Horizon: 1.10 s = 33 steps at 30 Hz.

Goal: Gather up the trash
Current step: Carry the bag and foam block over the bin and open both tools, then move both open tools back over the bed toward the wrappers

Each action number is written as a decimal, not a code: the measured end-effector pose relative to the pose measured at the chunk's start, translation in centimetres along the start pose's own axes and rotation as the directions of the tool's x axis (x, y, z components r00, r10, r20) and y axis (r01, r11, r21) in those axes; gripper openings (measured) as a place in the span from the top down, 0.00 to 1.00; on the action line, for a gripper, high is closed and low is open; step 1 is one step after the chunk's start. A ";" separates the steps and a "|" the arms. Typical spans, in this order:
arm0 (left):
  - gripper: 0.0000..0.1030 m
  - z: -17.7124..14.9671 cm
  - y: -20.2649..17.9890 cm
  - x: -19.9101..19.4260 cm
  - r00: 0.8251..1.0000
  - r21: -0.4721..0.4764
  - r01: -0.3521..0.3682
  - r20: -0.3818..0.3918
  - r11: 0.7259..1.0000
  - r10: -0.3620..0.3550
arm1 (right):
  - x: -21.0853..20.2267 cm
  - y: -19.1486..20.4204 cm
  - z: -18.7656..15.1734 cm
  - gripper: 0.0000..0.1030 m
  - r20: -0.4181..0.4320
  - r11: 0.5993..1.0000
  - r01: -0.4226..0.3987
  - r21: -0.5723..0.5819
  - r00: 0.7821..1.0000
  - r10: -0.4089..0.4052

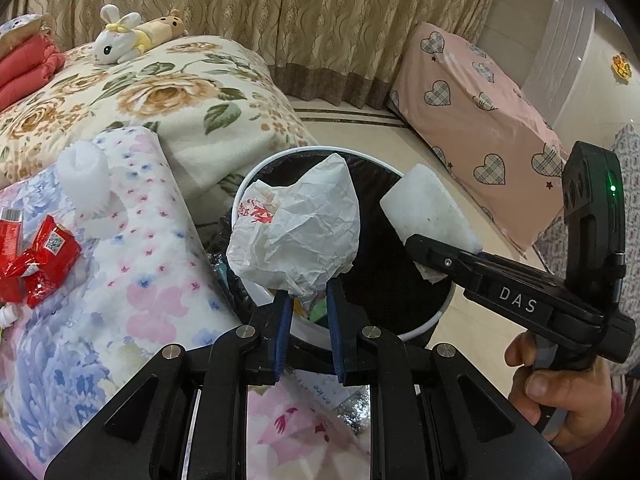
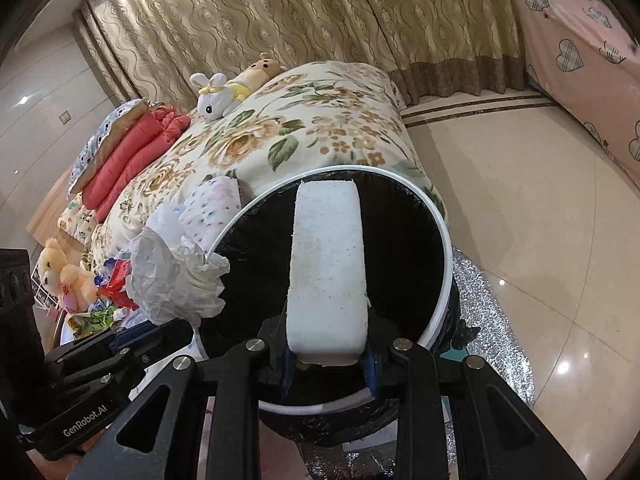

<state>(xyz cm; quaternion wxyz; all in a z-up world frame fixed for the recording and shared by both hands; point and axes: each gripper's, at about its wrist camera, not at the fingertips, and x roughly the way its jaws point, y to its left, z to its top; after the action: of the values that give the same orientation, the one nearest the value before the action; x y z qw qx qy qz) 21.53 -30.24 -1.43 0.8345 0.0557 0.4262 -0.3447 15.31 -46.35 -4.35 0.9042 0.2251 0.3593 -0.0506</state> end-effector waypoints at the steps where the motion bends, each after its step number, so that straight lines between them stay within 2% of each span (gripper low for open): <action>1: 0.85 0.0 -0.1 0.1 1.000 0.002 -0.002 0.000 1.000 0.002 | 0.1 0.0 0.1 0.74 -0.003 1.000 0.001 0.001 1.000 -0.001; 4: 0.85 0.3 -0.2 0.3 1.000 0.010 -0.006 0.001 1.000 0.006 | 0.4 -0.1 0.2 0.73 -0.011 1.000 0.004 0.002 1.000 -0.004; 8: 0.79 0.5 -0.5 0.6 1.000 0.018 -0.006 -0.002 1.000 0.006 | 0.8 -0.1 0.5 0.71 -0.024 1.000 0.007 -0.009 1.000 -0.007; 12: 0.51 0.6 -0.6 0.4 1.000 0.024 -0.030 0.012 0.999 0.029 | 1.0 0.0 0.6 0.70 -0.034 1.000 0.016 -0.021 0.999 -0.017; 13: 0.46 0.6 -0.5 0.3 0.999 0.023 -0.036 0.017 0.999 0.036 | 0.9 0.0 0.6 0.66 -0.034 1.000 0.018 -0.020 0.999 -0.019; 16: 0.44 0.3 0.0 0.0 0.999 0.008 -0.038 0.021 0.999 0.038 | 0.7 0.0 0.5 0.53 -0.021 0.999 0.030 -0.023 0.999 -0.030; 18: 0.44 -0.2 0.6 -0.4 0.999 -0.011 -0.036 0.024 0.999 0.037 | 0.4 0.1 0.4 0.49 -0.014 0.999 0.035 -0.023 0.999 -0.035; 25: 0.37 -2.5 2.3 -2.2 0.997 -0.074 -0.059 0.042 0.995 0.062 | -0.9 1.1 -0.4 0.22 0.031 1.000 0.007 -0.015 1.000 -0.007; 29: 0.34 -4.2 3.9 -3.4 0.995 -0.124 -0.076 0.052 0.989 0.083 | -1.3 2.7 -1.3 0.15 0.047 0.999 -0.019 -0.025 0.999 0.021; 33: 0.34 -5.7 5.5 -4.6 0.993 -0.161 -0.092 0.057 0.983 0.102 | -1.4 4.5 -2.3 0.13 0.042 0.998 -0.053 -0.043 0.998 0.055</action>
<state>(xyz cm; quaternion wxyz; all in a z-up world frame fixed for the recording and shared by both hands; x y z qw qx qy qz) 19.24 -21.40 -2.67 0.8656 -0.0010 0.4215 -0.2703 13.96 -41.44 -3.25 0.9174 0.2147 0.3343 -0.0236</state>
